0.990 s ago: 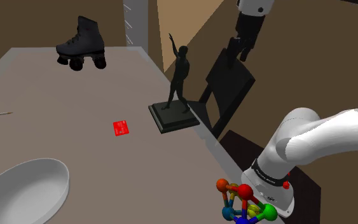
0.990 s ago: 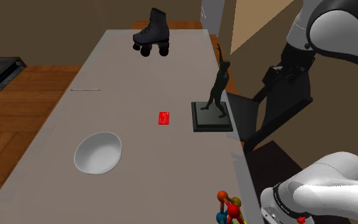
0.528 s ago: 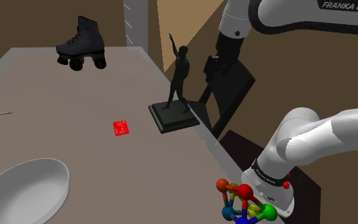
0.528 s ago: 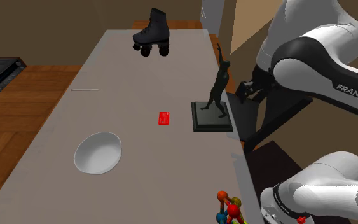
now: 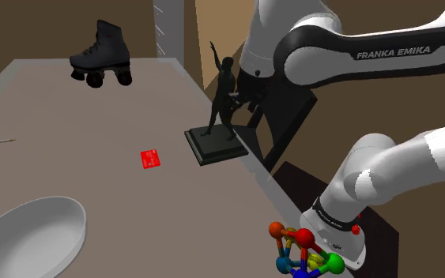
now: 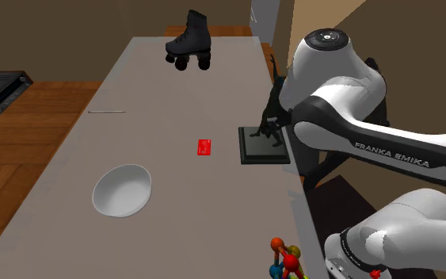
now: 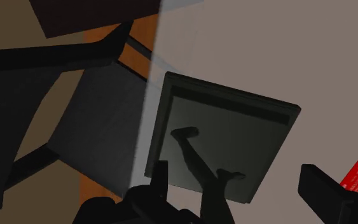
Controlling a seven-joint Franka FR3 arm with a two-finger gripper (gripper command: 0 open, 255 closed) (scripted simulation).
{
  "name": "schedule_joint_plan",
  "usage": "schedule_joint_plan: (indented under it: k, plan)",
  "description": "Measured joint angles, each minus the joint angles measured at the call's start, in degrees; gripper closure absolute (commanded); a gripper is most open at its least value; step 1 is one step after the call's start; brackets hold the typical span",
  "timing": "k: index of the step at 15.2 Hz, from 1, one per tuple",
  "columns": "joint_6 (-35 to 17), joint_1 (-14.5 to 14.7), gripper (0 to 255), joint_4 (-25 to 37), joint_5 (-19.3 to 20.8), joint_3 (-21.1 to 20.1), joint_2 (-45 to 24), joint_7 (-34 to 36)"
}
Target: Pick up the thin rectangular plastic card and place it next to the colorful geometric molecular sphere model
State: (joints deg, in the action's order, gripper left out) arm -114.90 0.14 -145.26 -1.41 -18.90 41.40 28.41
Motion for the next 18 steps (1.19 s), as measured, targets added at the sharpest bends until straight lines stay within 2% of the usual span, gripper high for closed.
schedule_joint_plan:
  k: [5,10,14,17,18]
  plan:
    - [-11.1,-2.2,0,-0.2,1.3,-8.1,-7.6,9.6]
    - [-20.3,-8.0,0,3.0,7.5,-17.5,-17.4,21.3]
    - [-24.6,-14.9,0,7.2,17.6,-26.9,-25.9,34.0]
    - [-24.4,-21.1,0,13.0,31.0,-34.1,-35.8,46.5]
    - [-23.6,-21.9,0,14.6,36.4,-35.8,-39.4,51.2]
